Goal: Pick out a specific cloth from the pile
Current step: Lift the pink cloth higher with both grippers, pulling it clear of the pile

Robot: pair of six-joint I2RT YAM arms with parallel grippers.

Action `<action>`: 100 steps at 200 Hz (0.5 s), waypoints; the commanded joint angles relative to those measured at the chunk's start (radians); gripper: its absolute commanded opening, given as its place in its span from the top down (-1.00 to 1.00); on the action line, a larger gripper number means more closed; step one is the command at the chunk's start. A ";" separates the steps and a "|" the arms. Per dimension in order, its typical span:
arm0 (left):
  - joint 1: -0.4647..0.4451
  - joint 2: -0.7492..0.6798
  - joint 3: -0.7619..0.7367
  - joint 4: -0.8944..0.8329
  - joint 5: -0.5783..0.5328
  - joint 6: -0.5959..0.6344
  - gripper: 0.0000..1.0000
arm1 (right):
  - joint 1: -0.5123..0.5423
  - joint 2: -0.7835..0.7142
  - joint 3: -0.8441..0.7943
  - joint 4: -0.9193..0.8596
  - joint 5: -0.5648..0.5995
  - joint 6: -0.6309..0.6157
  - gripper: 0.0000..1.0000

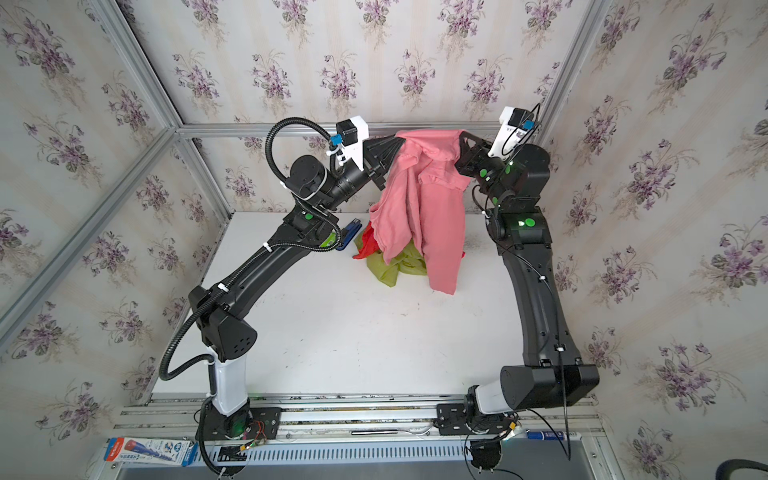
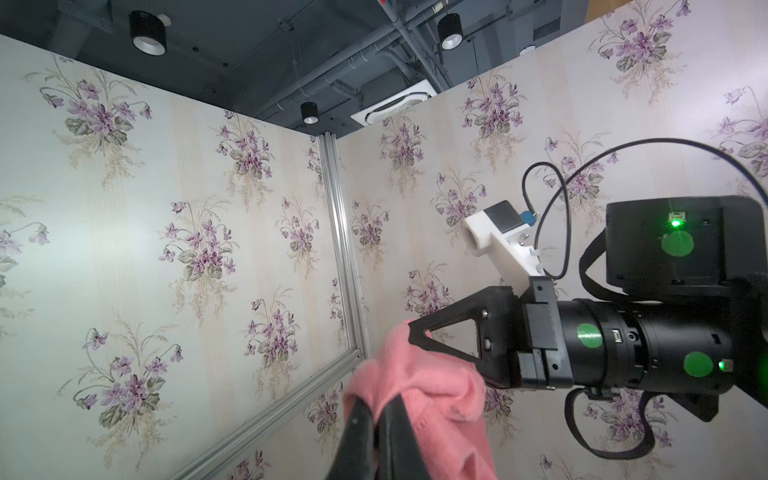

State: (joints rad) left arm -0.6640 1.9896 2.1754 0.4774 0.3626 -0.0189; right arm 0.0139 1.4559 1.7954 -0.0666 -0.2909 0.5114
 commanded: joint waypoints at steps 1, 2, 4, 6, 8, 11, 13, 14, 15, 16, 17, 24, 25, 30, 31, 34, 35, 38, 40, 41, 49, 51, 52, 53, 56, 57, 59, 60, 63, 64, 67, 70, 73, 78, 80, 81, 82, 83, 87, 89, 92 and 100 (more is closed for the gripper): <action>-0.007 0.017 0.050 0.088 -0.059 0.008 1.00 | -0.015 0.021 0.047 -0.015 0.041 -0.005 1.00; -0.008 0.019 0.052 0.088 -0.063 0.008 1.00 | -0.015 0.022 0.049 -0.016 0.041 -0.005 1.00; -0.008 0.024 0.057 0.087 -0.069 0.007 1.00 | -0.017 0.026 0.054 -0.019 0.041 -0.004 1.00; -0.009 0.027 0.063 0.087 -0.076 0.008 1.00 | -0.018 0.029 0.059 -0.022 0.041 -0.003 1.00; -0.009 0.032 0.070 0.087 -0.083 0.008 1.00 | -0.020 0.032 0.064 -0.025 0.041 -0.002 1.00; -0.009 0.039 0.079 0.088 -0.094 0.007 1.00 | -0.021 0.038 0.071 -0.029 0.042 0.000 1.00; -0.011 0.045 0.085 0.087 -0.102 0.007 1.00 | -0.021 0.042 0.076 -0.032 0.042 0.001 1.00; -0.011 0.047 0.089 0.086 -0.107 0.007 1.00 | -0.022 0.044 0.079 -0.034 0.042 0.001 1.00; -0.011 0.050 0.092 0.087 -0.111 0.008 1.00 | -0.022 0.046 0.081 -0.035 0.042 0.002 1.00; -0.011 0.051 0.096 0.087 -0.116 0.007 1.00 | -0.023 0.048 0.084 -0.036 0.042 0.002 1.00; -0.011 0.054 0.100 0.086 -0.119 0.007 1.00 | -0.023 0.050 0.086 -0.038 0.042 0.002 1.00; -0.011 0.076 0.130 0.079 -0.165 0.003 1.00 | -0.027 0.068 0.104 -0.047 0.043 0.006 1.00; -0.011 0.079 0.135 0.079 -0.170 0.002 1.00 | -0.027 0.070 0.106 -0.049 0.042 0.007 1.00; -0.011 0.096 0.159 0.074 -0.202 -0.002 1.00 | -0.029 0.083 0.118 -0.054 0.042 0.011 1.00; -0.011 0.100 0.164 0.072 -0.209 -0.003 1.00 | -0.029 0.086 0.120 -0.055 0.042 0.012 1.00; -0.011 0.111 0.180 0.066 -0.229 -0.005 1.00 | -0.030 0.093 0.126 -0.058 0.041 0.015 1.00; -0.011 0.115 0.186 0.065 -0.237 -0.005 1.00 | -0.030 0.096 0.128 -0.059 0.041 0.016 1.00; -0.011 0.128 0.207 0.052 -0.260 -0.005 1.00 | -0.032 0.105 0.136 -0.063 0.040 0.018 1.00; -0.011 0.137 0.222 0.041 -0.279 -0.006 1.00 | -0.032 0.110 0.139 -0.065 0.039 0.020 1.00; -0.011 0.141 0.231 0.035 -0.288 -0.006 1.00 | -0.031 0.113 0.142 -0.066 0.038 0.020 1.00; -0.013 0.176 0.296 -0.012 -0.360 -0.012 1.00 | -0.031 0.136 0.159 -0.077 0.034 0.025 1.00; -0.012 0.182 0.311 -0.020 -0.376 -0.014 1.00 | -0.032 0.141 0.163 -0.081 0.033 0.025 1.00; -0.011 0.184 0.316 -0.023 -0.380 -0.014 1.00 | -0.032 0.144 0.166 -0.083 0.032 0.026 1.00; -0.011 0.188 0.320 -0.026 -0.390 -0.016 1.00 | -0.031 0.147 0.168 -0.084 0.031 0.027 1.00; -0.011 0.195 0.329 -0.028 -0.411 -0.019 1.00 | -0.031 0.157 0.174 -0.089 0.028 0.029 1.00; -0.011 0.196 0.331 -0.028 -0.418 -0.020 1.00 | -0.031 0.160 0.176 -0.091 0.027 0.030 1.00; -0.010 0.199 0.332 -0.027 -0.430 -0.023 1.00 | -0.031 0.166 0.180 -0.096 0.025 0.032 1.00; -0.011 0.200 0.332 -0.027 -0.436 -0.026 1.00 | -0.031 0.170 0.182 -0.098 0.024 0.033 1.00; -0.010 0.203 0.334 -0.025 -0.456 -0.029 1.00 | -0.031 0.179 0.187 -0.107 0.021 0.038 1.00; -0.010 0.203 0.333 -0.026 -0.462 -0.031 1.00 | -0.032 0.183 0.191 -0.110 0.020 0.039 1.00; -0.009 0.206 0.332 -0.026 -0.481 -0.038 1.00 | -0.031 0.192 0.198 -0.121 0.017 0.044 1.00; -0.008 0.208 0.332 -0.027 -0.497 -0.044 1.00 | -0.031 0.204 0.205 -0.131 0.012 0.048 1.00; -0.007 0.211 0.332 -0.032 -0.509 -0.050 1.00 | -0.032 0.213 0.211 -0.142 0.007 0.053 1.00; -0.003 0.213 0.331 -0.042 -0.524 -0.062 1.00 | -0.032 0.231 0.221 -0.159 -0.006 0.061 1.00; -0.001 0.214 0.331 -0.047 -0.529 -0.068 1.00 | -0.031 0.236 0.222 -0.164 -0.011 0.064 1.00; -0.001 0.215 0.330 -0.050 -0.531 -0.070 1.00 | -0.032 0.240 0.224 -0.167 -0.013 0.064 1.00; 0.000 0.215 0.330 -0.053 -0.533 -0.072 1.00 | -0.032 0.243 0.224 -0.169 -0.016 0.066 1.00; 0.001 0.216 0.330 -0.055 -0.536 -0.075 1.00 | -0.031 0.245 0.225 -0.171 -0.019 0.067 1.00; 0.003 0.216 0.327 -0.067 -0.545 -0.087 1.00 | -0.032 0.256 0.225 -0.179 -0.028 0.074 1.00; 0.004 0.217 0.325 -0.073 -0.549 -0.094 1.00 | -0.032 0.261 0.224 -0.182 -0.033 0.078 1.00; 0.006 0.217 0.321 -0.082 -0.554 -0.101 1.00 | -0.031 0.267 0.223 -0.185 -0.040 0.085 1.00; 0.011 0.213 0.304 -0.100 -0.557 -0.124 1.00 | -0.031 0.285 0.217 -0.192 -0.064 0.099 1.00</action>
State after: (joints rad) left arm -0.6697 2.2127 2.4874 0.3264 -0.0364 -0.0631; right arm -0.0113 1.6974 2.0033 -0.1764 -0.3454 0.5625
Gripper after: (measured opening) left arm 0.062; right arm 0.067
